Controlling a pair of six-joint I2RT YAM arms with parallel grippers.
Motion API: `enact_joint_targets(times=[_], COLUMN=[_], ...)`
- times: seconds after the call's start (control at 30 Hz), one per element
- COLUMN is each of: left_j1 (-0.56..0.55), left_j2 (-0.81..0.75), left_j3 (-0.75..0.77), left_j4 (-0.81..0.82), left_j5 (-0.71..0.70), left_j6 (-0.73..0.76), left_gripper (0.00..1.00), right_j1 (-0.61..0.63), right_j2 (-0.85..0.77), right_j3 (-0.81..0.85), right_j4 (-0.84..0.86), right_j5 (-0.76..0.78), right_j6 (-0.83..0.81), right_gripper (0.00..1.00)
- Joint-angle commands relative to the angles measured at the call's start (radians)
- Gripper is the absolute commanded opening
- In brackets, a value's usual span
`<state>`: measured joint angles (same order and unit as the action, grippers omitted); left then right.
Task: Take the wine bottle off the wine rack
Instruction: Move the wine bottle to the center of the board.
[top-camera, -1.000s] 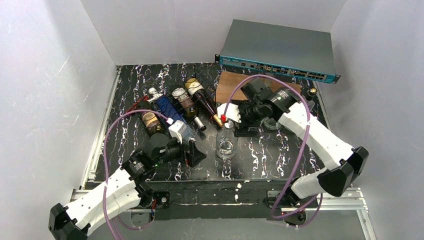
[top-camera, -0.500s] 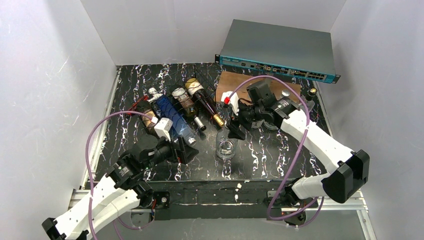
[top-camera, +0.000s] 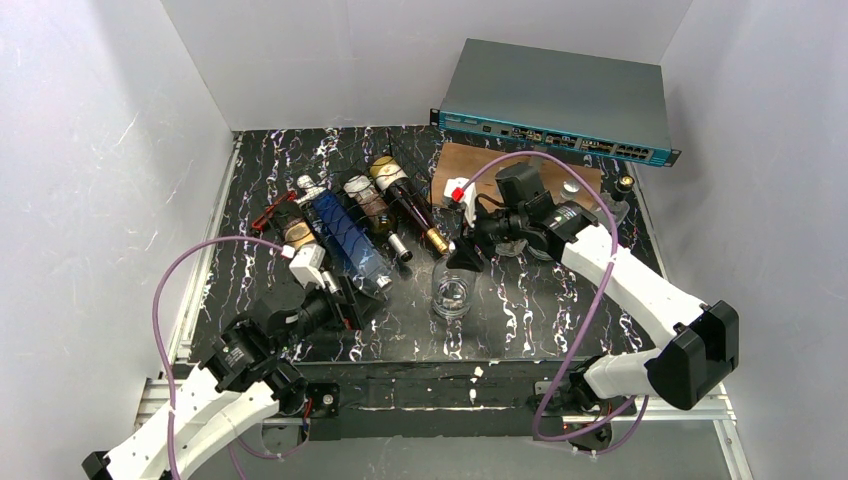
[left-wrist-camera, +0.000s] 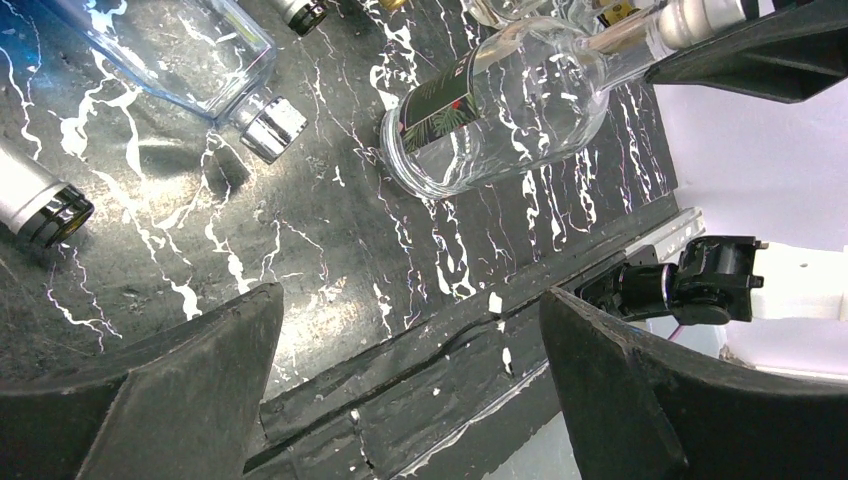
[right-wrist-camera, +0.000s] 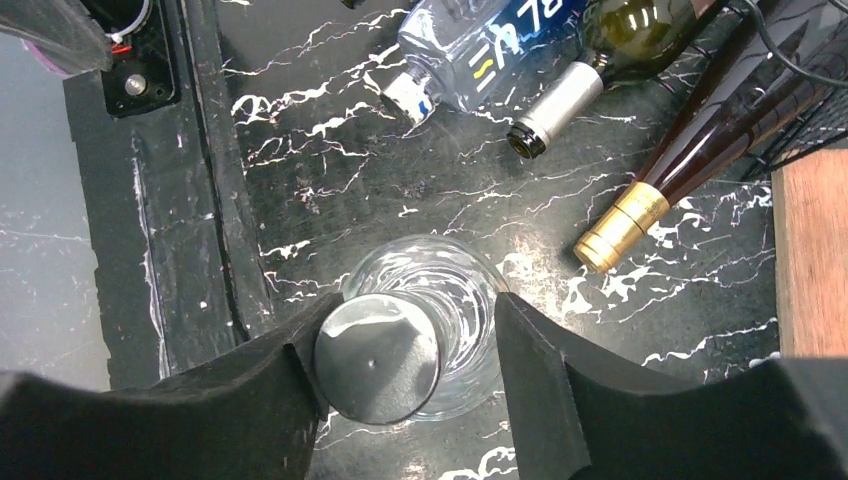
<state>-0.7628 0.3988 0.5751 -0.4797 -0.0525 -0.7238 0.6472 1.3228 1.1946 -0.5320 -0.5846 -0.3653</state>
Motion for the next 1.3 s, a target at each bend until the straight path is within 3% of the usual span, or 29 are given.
enact_joint_targets(times=[0.0, 0.33, 0.43, 1.27], left_j1=[-0.004, -0.005, -0.005, -0.005], left_j2=[-0.025, -0.069, -0.080, -0.134], left_j3=[-0.016, -0.017, -0.014, 0.000], left_j4=[-0.038, -0.076, -0.087, -0.130], left_j5=[-0.035, -0.045, -0.049, -0.068], left_j6=[-0.030, -0.039, -0.039, -0.041], left_gripper=[0.99, 0.99, 0.99, 0.99], right_j1=[-0.006, -0.015, -0.024, -0.050], right_j2=[-0.028, -0.040, -0.041, 0.091], right_j3=[-0.007, 0.059, 0.100, 0.241], right_j4=[0.056, 0.006, -0.004, 0.146], right_j5=[-0.020, 0.013, 0.057, 0.310], right_j6=[-0.010, -0.077, -0.090, -0.072], right_gripper=[0.59, 0.12, 0.04, 0.01])
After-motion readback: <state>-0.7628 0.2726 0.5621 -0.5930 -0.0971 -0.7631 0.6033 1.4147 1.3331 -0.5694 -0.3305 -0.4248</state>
